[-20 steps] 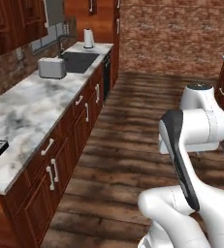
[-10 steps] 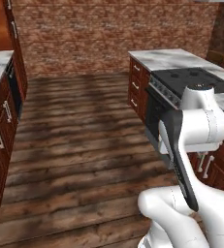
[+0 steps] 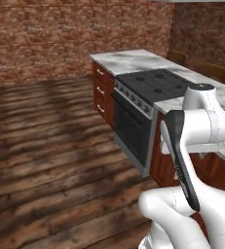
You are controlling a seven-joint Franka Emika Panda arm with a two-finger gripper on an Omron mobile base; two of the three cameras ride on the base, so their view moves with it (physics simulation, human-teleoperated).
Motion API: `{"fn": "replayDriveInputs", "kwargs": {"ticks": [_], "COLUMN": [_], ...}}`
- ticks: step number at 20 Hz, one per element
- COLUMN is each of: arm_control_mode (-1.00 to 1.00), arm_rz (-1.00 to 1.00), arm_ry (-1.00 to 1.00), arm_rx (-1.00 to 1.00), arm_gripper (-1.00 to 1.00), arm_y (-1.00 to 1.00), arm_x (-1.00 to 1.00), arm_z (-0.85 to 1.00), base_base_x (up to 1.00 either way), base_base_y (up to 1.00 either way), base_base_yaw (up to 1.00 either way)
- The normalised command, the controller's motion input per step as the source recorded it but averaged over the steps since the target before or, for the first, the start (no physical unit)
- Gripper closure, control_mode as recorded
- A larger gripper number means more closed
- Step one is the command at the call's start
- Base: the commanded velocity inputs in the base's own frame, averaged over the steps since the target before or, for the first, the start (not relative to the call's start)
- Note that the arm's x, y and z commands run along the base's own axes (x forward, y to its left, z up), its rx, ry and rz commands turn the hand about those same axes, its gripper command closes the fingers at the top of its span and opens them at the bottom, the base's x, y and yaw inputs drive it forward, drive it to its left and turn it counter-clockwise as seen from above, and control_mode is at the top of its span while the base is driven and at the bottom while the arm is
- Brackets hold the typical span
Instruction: Place the sponge inside the microwave to prepare for sanitizing.
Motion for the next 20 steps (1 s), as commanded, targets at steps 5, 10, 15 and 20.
{"fn": "replayDriveInputs", "kwargs": {"ticks": [5, 10, 15, 20], "arm_control_mode": [1.0, 1.0, 1.0, 1.0], "arm_rz": [0.0, 0.0, 0.0, 0.0], "arm_ry": [0.0, 0.0, 0.0, 0.0], "arm_rx": [0.0, 0.0, 0.0, 0.0], "arm_gripper": [-1.0, -1.0, -1.0, -1.0], "arm_y": [0.0, 0.0, 0.0, 0.0], "arm_x": [0.0, 0.0, 0.0, 0.0], "arm_z": [0.0, 0.0, 0.0, 0.0], "base_base_x": [0.24, 0.56, 0.59, 0.41], "base_base_y": [-0.13, 0.0, 0.0, 0.12], "base_base_yaw": [-0.39, -0.66, -0.68, -0.54]}}
